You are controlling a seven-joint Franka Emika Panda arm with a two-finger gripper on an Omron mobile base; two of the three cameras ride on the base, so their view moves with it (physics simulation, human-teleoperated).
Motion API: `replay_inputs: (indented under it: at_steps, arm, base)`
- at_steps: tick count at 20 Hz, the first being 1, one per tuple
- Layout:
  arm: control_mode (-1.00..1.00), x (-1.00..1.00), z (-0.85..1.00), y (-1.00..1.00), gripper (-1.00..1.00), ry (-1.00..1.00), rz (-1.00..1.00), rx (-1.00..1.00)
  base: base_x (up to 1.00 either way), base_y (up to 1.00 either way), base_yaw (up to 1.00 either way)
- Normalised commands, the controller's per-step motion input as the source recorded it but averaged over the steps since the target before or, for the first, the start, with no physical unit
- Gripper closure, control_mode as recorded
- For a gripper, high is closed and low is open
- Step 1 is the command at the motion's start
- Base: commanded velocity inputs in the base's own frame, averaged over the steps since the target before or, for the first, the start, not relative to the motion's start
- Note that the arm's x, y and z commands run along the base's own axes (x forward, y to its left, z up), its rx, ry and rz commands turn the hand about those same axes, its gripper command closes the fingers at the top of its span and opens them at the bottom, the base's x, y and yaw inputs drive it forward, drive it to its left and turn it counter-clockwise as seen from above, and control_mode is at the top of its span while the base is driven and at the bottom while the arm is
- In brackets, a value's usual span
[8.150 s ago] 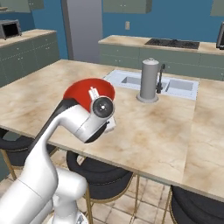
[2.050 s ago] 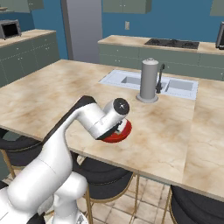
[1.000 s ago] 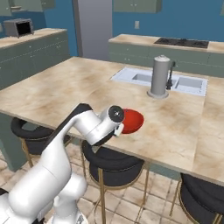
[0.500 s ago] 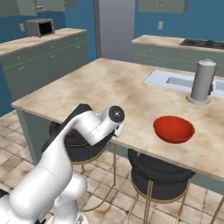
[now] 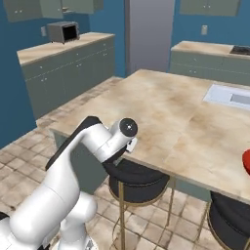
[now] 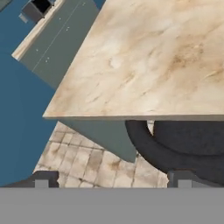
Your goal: Pick up the bowls from the cabinet and place each bowl in front of a stool on the dining counter.
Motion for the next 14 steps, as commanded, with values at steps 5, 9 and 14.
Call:
replay_inputs:
  at_steps: [5, 9, 14]
  arm:
    - [1.00, 0.00, 0.00, 0.00, -1.00, 0.00, 0.00, 0.00]
    - [1.00, 0.00, 0.00, 0.00, -1.00, 0.00, 0.00, 0.00]
    - [1.00, 0.00, 0.00, 0.00, -1.00, 0.00, 0.00, 0.00]
  base:
    - [0.36, 1.00, 0.02]
    - [0.39, 1.00, 0.00]
    - [0.41, 1.00, 0.00]
